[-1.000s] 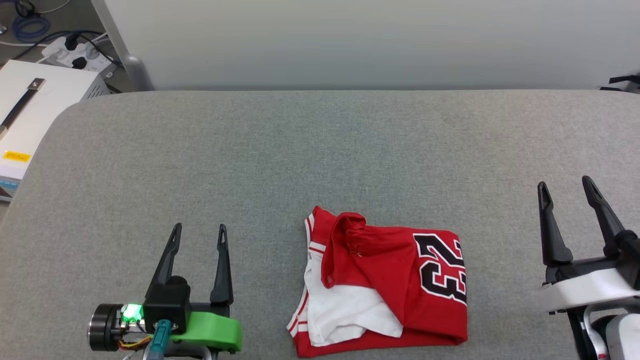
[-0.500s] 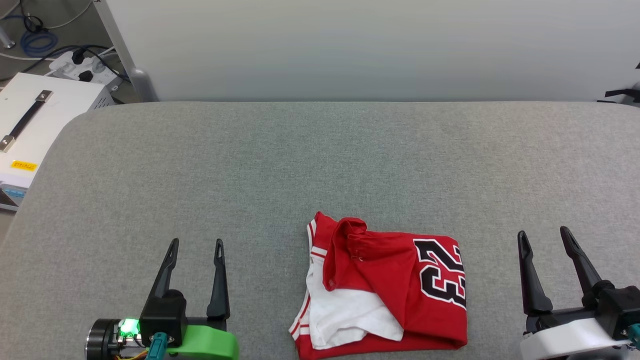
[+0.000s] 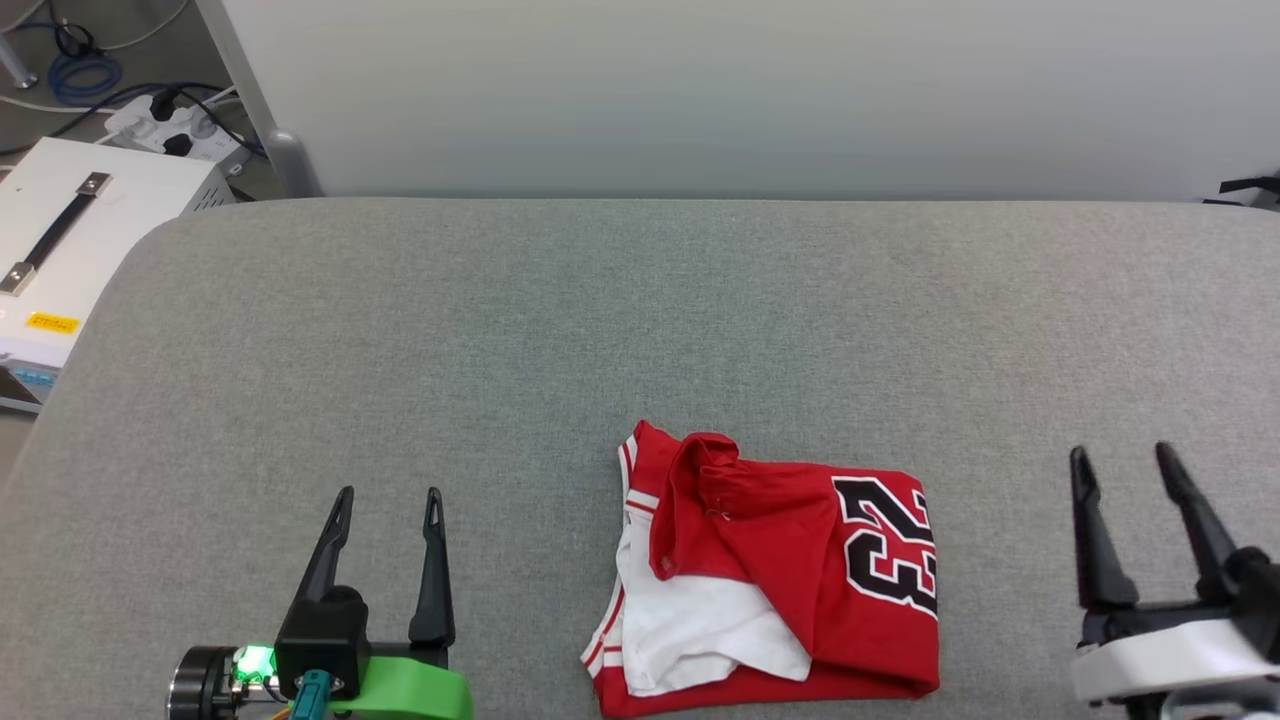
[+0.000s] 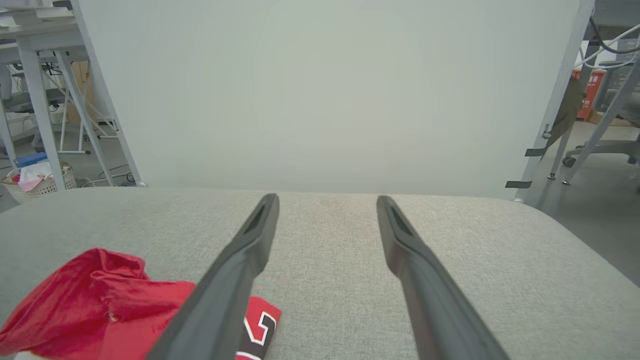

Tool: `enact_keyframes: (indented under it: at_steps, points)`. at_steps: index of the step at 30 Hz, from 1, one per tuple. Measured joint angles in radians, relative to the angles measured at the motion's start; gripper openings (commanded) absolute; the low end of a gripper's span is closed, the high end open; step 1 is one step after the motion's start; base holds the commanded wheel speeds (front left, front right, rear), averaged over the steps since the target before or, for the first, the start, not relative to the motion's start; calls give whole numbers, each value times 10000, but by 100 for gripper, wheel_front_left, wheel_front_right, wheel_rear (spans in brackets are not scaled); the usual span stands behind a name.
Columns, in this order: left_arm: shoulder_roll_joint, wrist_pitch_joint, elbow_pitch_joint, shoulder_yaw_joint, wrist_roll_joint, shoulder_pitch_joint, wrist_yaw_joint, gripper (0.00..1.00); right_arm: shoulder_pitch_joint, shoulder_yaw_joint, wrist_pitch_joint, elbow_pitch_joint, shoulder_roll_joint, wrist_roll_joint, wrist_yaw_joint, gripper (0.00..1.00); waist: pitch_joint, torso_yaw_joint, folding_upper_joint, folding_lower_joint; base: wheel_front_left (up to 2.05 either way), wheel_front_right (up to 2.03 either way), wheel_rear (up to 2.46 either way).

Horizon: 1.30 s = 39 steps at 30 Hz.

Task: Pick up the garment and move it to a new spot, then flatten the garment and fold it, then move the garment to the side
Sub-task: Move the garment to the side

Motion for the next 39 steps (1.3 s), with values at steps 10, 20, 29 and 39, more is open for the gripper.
enact_keyframes:
  at_steps: [10,20,29,39]
  points:
    - [-42,0,31,-56,4,-114,-82,100,-2589,-330,965,-144,-2328,1609,0,100,408,184,0,0,0,0,0]
    - [-132,0,40,-219,8,-379,-84,100,-3626,1632,6295,-61,-4255,5388,0,100,687,476,0,0,0,0,0]
    - [-198,0,29,-305,17,-546,-84,100,-3290,2378,9680,376,-4903,7622,0,100,931,754,0,1,0,0,0]
    - [-307,0,17,-477,31,-928,-86,100,-2843,3085,10594,1047,-4694,8142,0,100,1451,1111,1,1,0,0,0]
